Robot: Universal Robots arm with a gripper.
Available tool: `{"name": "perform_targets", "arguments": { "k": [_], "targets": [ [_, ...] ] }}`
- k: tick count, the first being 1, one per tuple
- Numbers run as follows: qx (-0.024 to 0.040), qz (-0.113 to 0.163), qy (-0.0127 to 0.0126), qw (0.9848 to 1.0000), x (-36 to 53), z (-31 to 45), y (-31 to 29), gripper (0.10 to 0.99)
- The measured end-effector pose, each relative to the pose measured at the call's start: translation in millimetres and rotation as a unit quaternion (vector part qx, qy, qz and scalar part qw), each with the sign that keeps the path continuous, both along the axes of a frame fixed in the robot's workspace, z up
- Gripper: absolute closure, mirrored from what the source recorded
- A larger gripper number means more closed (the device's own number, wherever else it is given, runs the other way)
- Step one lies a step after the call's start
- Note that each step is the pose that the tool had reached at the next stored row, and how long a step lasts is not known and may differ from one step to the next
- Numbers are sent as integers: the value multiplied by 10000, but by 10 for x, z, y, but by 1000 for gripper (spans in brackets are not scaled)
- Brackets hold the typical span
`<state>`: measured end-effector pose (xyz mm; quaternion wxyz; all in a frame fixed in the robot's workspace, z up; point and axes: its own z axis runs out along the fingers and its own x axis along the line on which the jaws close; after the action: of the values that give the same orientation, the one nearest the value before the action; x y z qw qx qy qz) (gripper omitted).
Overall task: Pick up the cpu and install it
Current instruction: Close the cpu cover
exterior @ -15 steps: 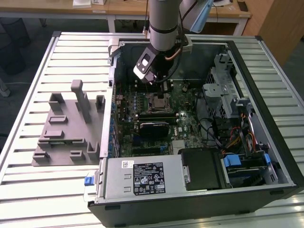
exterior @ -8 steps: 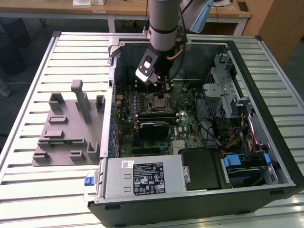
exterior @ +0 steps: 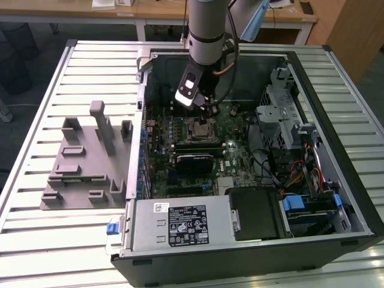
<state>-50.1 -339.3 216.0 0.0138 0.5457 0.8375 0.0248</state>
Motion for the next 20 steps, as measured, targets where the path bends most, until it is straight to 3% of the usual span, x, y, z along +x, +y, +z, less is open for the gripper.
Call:
{"name": "perform_targets", "arguments": {
  "k": [5, 10, 15, 20],
  "targets": [
    [-14, 450, 0, 9990, 0, -2, 0, 980],
    [-26, 895, 0, 9960, 0, -4, -1, 980],
    [-42, 1347, 0, 9909, 0, -7, -1, 980],
    [-61, 1797, 1, 9837, 0, -10, 0, 980]
  ]
}}
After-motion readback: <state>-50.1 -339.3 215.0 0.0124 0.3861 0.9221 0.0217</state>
